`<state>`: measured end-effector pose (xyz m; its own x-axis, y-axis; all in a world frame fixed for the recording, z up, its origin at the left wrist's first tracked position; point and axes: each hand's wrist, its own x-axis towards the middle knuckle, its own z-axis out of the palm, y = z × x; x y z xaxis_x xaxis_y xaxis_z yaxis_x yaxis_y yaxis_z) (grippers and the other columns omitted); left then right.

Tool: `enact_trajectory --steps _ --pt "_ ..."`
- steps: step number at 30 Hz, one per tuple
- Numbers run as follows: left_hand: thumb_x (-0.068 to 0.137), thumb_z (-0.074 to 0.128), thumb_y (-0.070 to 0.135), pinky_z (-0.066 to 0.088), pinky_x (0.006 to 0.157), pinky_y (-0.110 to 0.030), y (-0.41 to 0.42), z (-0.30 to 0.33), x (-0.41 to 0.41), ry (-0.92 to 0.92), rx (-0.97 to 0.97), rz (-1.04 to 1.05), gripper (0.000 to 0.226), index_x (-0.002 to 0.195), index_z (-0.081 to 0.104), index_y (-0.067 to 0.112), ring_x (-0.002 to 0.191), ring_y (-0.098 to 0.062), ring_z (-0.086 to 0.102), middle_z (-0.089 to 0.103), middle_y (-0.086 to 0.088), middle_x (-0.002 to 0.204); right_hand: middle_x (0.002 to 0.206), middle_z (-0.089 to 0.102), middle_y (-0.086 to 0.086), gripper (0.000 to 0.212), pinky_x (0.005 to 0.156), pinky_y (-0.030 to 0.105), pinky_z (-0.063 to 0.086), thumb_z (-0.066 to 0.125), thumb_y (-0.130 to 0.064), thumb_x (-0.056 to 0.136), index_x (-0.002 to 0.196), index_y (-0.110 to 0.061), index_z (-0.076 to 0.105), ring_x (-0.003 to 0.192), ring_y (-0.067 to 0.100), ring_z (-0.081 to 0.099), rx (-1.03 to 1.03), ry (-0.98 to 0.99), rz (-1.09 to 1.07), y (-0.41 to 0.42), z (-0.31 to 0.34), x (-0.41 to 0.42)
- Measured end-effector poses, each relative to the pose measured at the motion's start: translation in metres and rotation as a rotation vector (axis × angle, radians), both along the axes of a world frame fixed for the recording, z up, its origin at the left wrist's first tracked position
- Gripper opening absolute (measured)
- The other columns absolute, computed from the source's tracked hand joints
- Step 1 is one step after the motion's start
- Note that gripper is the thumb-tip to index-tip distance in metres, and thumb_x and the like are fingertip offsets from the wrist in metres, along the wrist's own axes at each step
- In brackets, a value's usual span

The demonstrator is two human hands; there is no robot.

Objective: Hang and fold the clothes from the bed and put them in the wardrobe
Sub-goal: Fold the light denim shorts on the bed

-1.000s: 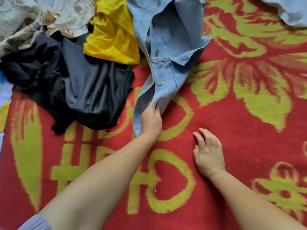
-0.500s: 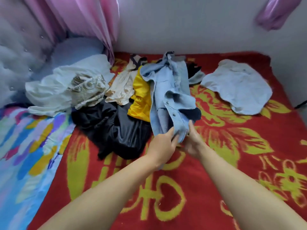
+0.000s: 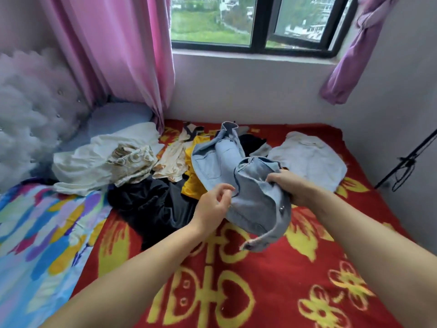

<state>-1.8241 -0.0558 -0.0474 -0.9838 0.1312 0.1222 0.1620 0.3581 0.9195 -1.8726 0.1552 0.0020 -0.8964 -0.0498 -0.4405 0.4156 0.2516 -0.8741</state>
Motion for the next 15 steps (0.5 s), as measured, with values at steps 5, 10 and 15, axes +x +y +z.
enact_trajectory --steps 5,10,15 --pt "0.088 0.050 0.003 0.041 0.095 -0.032 0.016 0.022 -0.040 0.160 -0.377 -0.231 0.065 0.146 0.031 0.025 0.121 -0.015 0.044 0.045 -0.001 0.134 0.074 0.072 0.000 0.025 0.056 0.024 0.053 0.066 -0.031 0.060 0.081 -0.017 0.070 0.065 0.012 0.068 0.303 -0.037 0.432 0.003 0.067 0.038" --pt "0.083 0.051 0.012 0.043 0.098 -0.036 0.028 -0.003 -0.030 -0.096 -0.647 -0.674 0.044 0.126 0.052 0.023 0.122 -0.019 0.050 0.054 0.002 0.131 0.090 0.069 0.003 0.030 0.078 0.036 0.055 0.068 -0.030 0.067 0.090 -0.010 0.065 0.080 0.018 0.065 0.521 -0.010 0.469 0.019 0.107 0.065" --pt "0.077 0.050 0.029 0.044 0.083 -0.021 0.053 -0.018 0.000 -0.257 -0.577 -0.770 0.023 0.096 0.059 0.040 0.094 -0.003 0.057 0.062 0.009 0.107 0.096 0.069 0.011 0.058 0.080 0.041 0.055 0.072 -0.035 0.047 0.097 -0.008 0.060 0.085 0.024 0.067 0.479 -0.078 0.450 0.049 0.130 0.083"
